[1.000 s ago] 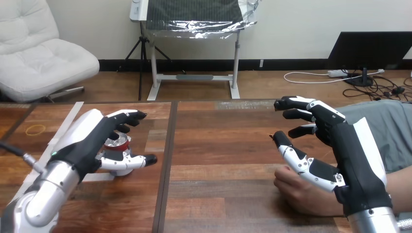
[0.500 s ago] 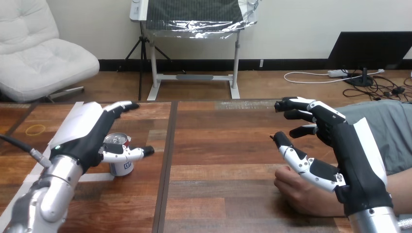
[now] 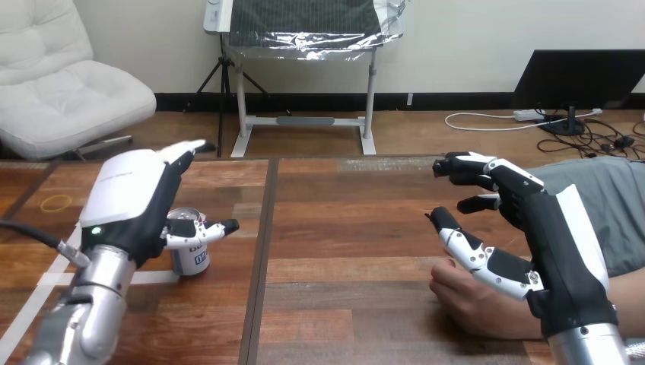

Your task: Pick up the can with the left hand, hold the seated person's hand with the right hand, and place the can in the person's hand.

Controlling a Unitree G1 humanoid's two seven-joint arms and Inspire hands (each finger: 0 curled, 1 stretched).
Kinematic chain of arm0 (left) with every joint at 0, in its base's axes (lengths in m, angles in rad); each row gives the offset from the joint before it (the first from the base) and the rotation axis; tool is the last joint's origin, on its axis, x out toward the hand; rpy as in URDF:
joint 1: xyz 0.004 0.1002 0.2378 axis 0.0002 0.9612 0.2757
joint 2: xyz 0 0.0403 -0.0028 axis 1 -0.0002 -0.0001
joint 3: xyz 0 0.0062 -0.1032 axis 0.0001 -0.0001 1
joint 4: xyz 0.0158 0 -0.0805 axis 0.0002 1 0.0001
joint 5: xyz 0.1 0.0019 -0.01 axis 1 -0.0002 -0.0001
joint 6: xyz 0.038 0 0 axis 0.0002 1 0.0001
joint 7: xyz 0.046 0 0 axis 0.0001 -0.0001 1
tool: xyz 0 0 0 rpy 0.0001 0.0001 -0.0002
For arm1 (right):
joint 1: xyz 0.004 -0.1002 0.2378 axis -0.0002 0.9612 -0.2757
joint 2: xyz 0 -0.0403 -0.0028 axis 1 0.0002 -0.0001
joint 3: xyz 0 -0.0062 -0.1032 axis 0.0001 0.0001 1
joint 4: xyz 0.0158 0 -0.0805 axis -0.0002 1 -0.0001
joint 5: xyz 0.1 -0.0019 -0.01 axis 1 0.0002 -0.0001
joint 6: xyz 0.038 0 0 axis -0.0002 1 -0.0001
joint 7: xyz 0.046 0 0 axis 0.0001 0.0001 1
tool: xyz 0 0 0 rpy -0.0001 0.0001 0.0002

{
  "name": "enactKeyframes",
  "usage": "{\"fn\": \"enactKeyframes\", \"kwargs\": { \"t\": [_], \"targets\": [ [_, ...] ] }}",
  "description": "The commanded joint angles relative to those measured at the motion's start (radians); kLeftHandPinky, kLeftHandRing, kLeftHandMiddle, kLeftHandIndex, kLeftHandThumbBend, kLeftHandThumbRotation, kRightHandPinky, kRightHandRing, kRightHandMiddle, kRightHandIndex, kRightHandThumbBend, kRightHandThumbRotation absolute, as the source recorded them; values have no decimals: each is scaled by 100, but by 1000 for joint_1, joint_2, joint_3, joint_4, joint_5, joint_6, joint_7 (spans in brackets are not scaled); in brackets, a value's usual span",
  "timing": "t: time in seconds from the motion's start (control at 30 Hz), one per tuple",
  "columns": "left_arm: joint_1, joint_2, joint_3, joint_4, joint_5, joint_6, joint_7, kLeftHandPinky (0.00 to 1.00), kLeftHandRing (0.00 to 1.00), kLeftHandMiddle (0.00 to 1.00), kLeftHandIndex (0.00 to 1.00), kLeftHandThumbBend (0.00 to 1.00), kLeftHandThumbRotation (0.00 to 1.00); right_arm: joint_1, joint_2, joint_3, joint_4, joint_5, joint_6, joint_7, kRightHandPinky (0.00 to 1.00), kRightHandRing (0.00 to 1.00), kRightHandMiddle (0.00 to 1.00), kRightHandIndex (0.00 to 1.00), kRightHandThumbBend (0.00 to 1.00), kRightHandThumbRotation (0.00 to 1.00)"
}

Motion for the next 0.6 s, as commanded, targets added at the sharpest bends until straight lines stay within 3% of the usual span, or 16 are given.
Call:
{"fn": "enactKeyframes", "kwargs": {
  "t": [0.0, 0.27, 0.57],
  "targets": [
    [-84, 10, -15, 27, 18, -24, 59, 80, 82, 85, 83, 77, 34, -69, -20, -11, -54, 3, -12, 3, 64, 77, 81, 67, 44, 0],
    [-91, 15, -35, 44, 45, -32, 125, 76, 81, 85, 83, 76, 37, -73, -23, -10, -49, 4, -15, 9, 64, 77, 81, 67, 44, 0],
    [-105, 19, -47, 65, 55, -32, 139, 77, 82, 84, 83, 75, 40, -77, -24, -8, -45, 6, -13, 13, 64, 77, 81, 67, 43, 0]
  ]
}}
